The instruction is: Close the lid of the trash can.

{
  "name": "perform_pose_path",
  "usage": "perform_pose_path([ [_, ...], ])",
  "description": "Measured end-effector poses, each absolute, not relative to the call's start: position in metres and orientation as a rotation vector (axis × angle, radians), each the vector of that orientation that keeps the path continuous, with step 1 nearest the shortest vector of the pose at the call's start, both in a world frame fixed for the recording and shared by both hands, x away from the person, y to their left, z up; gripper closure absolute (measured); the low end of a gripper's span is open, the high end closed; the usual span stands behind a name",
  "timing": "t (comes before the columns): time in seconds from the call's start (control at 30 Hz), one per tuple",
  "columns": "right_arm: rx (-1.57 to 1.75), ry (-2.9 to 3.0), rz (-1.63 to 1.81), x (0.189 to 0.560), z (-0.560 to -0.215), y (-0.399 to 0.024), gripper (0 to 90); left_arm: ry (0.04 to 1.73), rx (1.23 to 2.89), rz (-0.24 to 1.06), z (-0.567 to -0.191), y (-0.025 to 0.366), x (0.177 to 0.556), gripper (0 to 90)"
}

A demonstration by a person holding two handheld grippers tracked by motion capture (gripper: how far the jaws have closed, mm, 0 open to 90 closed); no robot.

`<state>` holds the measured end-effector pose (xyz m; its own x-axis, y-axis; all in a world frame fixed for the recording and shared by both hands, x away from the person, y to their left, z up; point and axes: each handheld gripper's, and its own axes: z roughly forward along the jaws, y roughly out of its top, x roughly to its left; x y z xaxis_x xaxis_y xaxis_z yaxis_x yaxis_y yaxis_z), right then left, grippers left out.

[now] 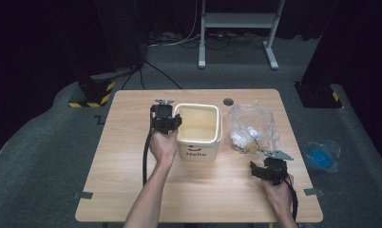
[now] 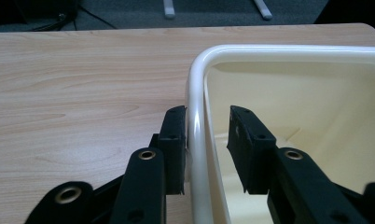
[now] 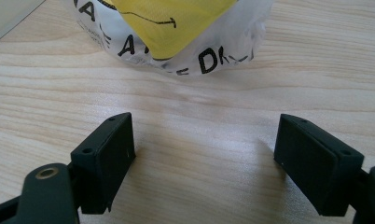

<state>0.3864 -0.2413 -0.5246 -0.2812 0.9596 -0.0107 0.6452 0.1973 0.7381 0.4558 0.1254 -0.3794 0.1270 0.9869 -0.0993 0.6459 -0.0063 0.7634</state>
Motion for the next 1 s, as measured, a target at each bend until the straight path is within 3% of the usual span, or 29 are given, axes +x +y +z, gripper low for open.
perform_pose_path([
  [0.57,1.492,2.002,0.873,0.386,-0.525,-0.241,19.8,1.569,1.705,0.616,-0.377,0.126,0.454,58.5],
  [1.0,1.492,2.002,0.873,0.386,-0.525,-0.241,19.8,1.563,1.620,0.641,-0.368,0.159,0.440,55.2],
])
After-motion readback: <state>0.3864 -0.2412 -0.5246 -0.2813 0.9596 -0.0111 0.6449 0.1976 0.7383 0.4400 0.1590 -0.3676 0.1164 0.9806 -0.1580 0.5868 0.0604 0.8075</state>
